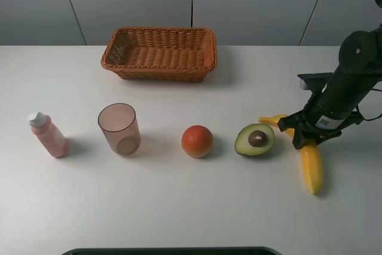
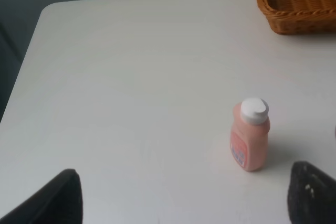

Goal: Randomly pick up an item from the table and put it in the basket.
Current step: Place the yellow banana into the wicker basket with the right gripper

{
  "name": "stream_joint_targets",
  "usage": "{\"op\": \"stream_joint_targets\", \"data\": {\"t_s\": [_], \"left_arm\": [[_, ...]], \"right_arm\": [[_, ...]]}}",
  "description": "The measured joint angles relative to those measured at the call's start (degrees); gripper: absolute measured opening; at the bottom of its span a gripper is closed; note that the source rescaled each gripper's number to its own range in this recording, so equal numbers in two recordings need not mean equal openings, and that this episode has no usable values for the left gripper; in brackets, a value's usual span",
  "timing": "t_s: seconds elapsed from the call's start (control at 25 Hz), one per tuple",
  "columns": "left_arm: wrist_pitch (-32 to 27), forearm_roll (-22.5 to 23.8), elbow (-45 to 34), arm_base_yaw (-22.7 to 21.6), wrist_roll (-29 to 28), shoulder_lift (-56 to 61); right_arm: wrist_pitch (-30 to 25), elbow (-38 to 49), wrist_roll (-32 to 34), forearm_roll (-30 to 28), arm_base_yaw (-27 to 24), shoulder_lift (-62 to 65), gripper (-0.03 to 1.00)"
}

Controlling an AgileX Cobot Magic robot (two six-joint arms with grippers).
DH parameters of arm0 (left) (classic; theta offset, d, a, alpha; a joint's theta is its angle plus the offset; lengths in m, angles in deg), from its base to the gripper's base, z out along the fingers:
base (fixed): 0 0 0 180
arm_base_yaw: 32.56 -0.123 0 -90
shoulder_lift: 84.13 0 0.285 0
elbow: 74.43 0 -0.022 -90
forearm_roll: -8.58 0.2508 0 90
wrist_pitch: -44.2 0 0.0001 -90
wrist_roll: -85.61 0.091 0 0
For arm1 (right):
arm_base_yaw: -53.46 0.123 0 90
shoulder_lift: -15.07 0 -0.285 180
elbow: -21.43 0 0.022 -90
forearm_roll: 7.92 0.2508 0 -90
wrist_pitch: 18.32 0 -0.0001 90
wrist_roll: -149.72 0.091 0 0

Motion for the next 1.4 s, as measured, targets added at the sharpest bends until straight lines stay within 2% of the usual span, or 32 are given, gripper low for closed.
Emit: {"op": "stream_joint_targets", "data": {"t_s": [0.16, 0.28, 0.48, 0.68, 0.8, 0.92, 1.12, 1.4], "left_arm": [[0.00, 0.00, 0.00, 0.00, 0.00, 0.00], [0.00, 0.00, 0.00, 0.00, 0.00, 0.00], [0.00, 0.00, 0.00, 0.00, 0.00, 0.00], [0.00, 0.00, 0.00, 0.00, 0.00, 0.00], [0.00, 0.00, 0.00, 0.00, 0.00, 0.00], [0.00, 0.00, 0.00, 0.00, 0.00, 0.00], [0.00, 0.00, 0.00, 0.00, 0.00, 0.00], [0.00, 0.00, 0.00, 0.00, 0.00, 0.00]], "right_arm": [[-0.84, -0.16, 0.00, 0.00, 0.00, 0.00, 0.00], [-5.15, -2.80, 0.00, -1.33, 0.00, 1.64, 0.00], [-12.43, -13.60, -1.67, -3.11, 0.00, 7.51, 0.00], [-15.75, -28.56, -8.30, -4.42, 0.95, 9.56, 0.00], [-13.17, -37.44, -9.85, -4.42, 3.74, 9.56, 0.00], [-6.64, -44.24, -11.07, -4.42, 7.47, 8.48, 0.00], [3.21, -52.46, -17.42, -5.21, 14.80, 1.06, 0.00], [4.64, -63.43, -26.20, -8.10, 23.53, -16.40, 0.00]]}}
